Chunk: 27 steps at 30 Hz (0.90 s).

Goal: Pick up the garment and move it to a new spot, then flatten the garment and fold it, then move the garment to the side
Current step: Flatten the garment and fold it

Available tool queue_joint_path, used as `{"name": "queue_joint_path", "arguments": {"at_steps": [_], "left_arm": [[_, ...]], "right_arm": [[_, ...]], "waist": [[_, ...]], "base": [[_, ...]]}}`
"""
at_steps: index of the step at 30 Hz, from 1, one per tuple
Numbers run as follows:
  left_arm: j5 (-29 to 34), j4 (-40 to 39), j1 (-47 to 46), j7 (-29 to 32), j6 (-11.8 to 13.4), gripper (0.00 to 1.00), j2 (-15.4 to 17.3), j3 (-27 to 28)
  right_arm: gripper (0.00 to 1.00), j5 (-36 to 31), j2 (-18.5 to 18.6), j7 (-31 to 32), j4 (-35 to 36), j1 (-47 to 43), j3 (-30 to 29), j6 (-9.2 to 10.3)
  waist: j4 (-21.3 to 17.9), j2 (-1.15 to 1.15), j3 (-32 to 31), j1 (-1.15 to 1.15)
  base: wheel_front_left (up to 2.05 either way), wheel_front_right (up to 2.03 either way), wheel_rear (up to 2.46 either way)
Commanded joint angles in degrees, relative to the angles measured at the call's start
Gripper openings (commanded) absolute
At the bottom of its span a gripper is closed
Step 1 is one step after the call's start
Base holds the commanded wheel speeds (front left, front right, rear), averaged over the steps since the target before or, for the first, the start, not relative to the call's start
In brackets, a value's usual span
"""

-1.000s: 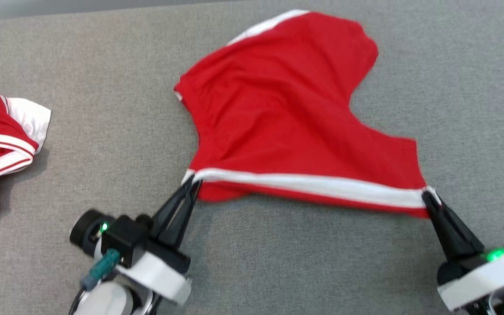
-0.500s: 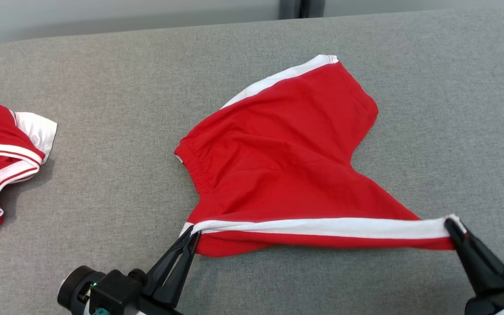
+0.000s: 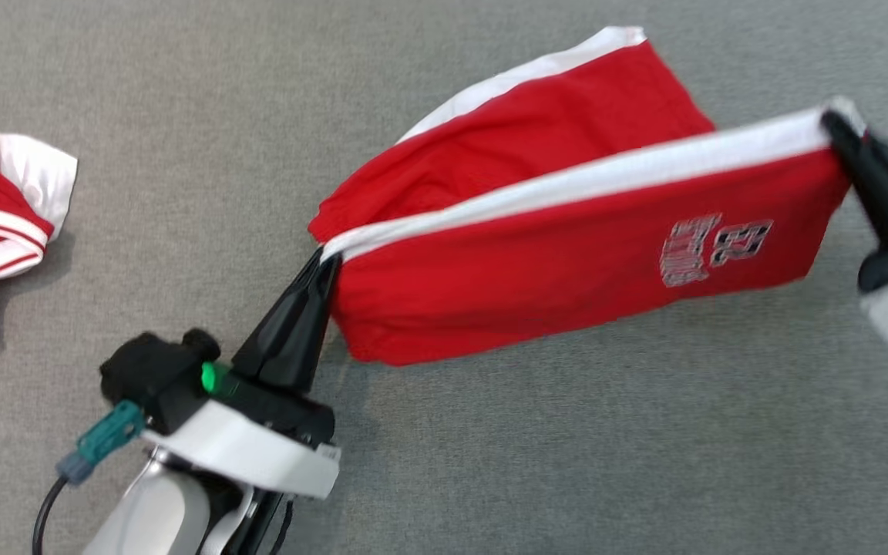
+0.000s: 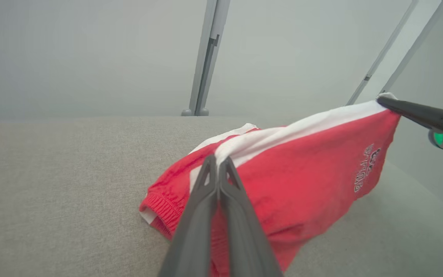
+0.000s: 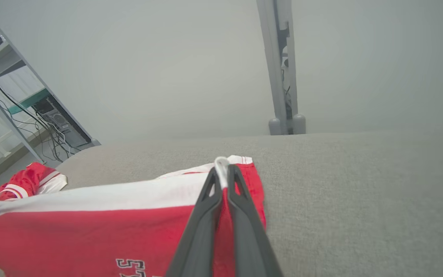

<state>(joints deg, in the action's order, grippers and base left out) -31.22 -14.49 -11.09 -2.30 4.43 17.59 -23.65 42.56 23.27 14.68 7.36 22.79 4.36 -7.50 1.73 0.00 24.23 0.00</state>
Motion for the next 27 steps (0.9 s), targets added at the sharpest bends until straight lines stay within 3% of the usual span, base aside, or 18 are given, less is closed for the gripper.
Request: {"name": "queue_joint_path", "arguments": {"at_steps": [1, 10, 19, 20, 21, 22, 27], "left_arm": [[0.01, 1.22, -2.35, -0.38, -0.84, 0.00, -0.17, 0.02], [-1.44, 14.57, -16.27, -3.34, -5.93, 0.00, -5.45, -1.36], [-1.74, 25.38, -22.89, -5.35, -8.32, 0.00, -7.85, -2.52], [-1.73, 26.18, -23.20, -5.67, -8.38, 0.16, -8.05, -2.56], [-1.69, 26.77, -23.41, -5.91, -8.44, 0.85, -8.17, -2.62], [-1.53, 27.27, -23.51, -6.30, -8.36, 1.00, -8.19, -2.60], [-0.99, 27.50, -22.14, -8.37, -6.80, 1.00, -7.94, -1.62]], "right_arm": [[0.00, 0.80, 1.07, -0.19, -1.59, 3.09, 0.26, 0.02], [0.00, 2.93, 5.38, -1.54, -20.85, 26.37, 10.01, 0.02], [0.00, 4.41, 5.76, -5.15, -34.66, 36.61, 20.67, 0.02], [0.32, 4.80, 5.54, -6.08, -35.36, 37.21, 21.64, 0.01], [0.77, 5.37, 5.34, -6.88, -36.02, 37.57, 22.38, 0.02], [1.00, 5.65, 5.34, -7.74, -36.64, 37.70, 23.25, 0.02], [1.00, 7.63, 4.62, -13.78, -37.35, 36.64, 24.83, 0.01]], "waist": [[2.30, 0.00, 2.97, 0.00], [7.89, 0.00, 10.25, 0.00], [9.42, 0.00, 12.90, 0.00], [9.37, 0.00, 12.93, 0.00], [9.27, 0.00, 12.90, 0.00], [9.11, 0.00, 12.80, 0.00], [7.90, 0.00, 11.65, 0.00]], "base": [[0.00, 0.00, 0.00], [0.00, 0.00, 0.00], [0.00, 0.00, 0.00], [0.00, 0.00, 0.00], [0.00, 0.00, 0.00], [0.00, 0.00, 0.00], [0.00, 0.00, 0.00]]}}
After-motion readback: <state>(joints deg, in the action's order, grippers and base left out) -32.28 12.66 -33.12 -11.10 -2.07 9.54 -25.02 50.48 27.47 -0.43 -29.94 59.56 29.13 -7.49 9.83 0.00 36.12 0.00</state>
